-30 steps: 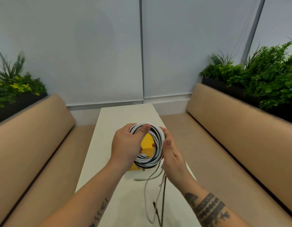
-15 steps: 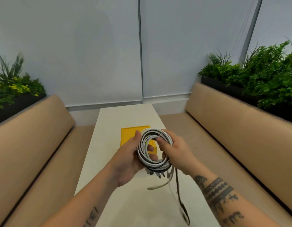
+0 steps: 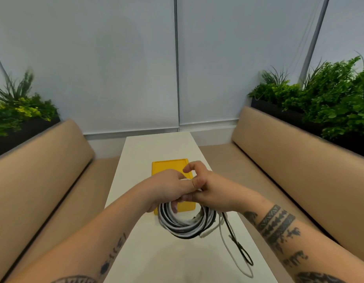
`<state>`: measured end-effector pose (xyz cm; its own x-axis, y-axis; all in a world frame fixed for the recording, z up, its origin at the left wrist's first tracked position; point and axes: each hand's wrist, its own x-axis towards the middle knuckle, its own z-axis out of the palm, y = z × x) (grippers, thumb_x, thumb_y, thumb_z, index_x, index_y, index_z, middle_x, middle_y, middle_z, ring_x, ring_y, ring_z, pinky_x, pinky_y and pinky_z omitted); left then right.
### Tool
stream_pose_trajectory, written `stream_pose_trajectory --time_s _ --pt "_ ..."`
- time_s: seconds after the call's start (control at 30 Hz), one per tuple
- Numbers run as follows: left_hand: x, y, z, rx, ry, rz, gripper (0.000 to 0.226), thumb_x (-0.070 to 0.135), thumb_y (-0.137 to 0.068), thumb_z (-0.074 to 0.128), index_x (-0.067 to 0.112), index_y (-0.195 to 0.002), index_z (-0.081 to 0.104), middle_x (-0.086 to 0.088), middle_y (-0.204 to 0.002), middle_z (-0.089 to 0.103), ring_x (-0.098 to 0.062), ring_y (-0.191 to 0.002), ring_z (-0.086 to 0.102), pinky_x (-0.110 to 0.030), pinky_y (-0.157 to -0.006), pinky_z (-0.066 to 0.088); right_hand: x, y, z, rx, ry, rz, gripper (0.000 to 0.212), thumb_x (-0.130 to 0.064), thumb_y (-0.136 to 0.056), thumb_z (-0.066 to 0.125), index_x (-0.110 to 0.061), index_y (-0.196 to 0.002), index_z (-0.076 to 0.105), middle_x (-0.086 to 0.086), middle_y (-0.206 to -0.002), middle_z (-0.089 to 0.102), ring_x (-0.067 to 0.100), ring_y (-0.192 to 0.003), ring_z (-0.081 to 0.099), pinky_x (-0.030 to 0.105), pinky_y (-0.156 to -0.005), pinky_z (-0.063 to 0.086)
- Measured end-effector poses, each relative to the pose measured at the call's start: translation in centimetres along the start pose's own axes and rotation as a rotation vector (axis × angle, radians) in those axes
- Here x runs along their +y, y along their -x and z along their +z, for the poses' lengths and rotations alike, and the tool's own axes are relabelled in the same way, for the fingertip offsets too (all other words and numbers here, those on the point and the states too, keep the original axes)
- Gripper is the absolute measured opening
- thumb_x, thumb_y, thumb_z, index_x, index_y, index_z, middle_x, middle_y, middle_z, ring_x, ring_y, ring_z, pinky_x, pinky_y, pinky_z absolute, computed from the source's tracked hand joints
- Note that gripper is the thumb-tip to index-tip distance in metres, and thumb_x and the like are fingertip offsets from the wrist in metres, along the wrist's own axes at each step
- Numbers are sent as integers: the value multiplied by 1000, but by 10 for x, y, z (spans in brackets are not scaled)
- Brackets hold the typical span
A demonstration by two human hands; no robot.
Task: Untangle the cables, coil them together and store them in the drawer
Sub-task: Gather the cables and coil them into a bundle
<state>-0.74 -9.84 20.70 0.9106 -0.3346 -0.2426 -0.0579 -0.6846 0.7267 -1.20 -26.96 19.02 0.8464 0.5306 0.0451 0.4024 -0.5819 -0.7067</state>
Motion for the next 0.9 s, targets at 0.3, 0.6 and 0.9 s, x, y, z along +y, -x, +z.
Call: stream_pose_trajectory --time_s 0.3,0.6,0.9 --pt "-12 -7 -5 436 424 81 42 52 -82 73 14 -70 61 2 -53 47 -13 -44 40 -22 -42 36 33 12 -3 99 -114 73 89 -59 -63 86 -40 -134 36 -12 -102 67 6 -90 67 41 -91 54" --pt "-28 -13 1 450 641 7 39 54 -83 72 18 -71 61 3 -50 37 -16 -44 30 -26 -47 32 57 14 18 133 -136 -1 45 -53 -86 63 -50 -128 46 -10 -98 62 17 -83 65 46 -81 57" --pt "-23 -18 -8 498 958 -59 37 55 -82 72 20 -83 60 3 -53 33 -15 -41 22 -27 -48 29 70 12 55 464 -374 37 45 -13 -101 48 -53 -121 52 -11 -74 63 11 -70 67 37 -61 56"
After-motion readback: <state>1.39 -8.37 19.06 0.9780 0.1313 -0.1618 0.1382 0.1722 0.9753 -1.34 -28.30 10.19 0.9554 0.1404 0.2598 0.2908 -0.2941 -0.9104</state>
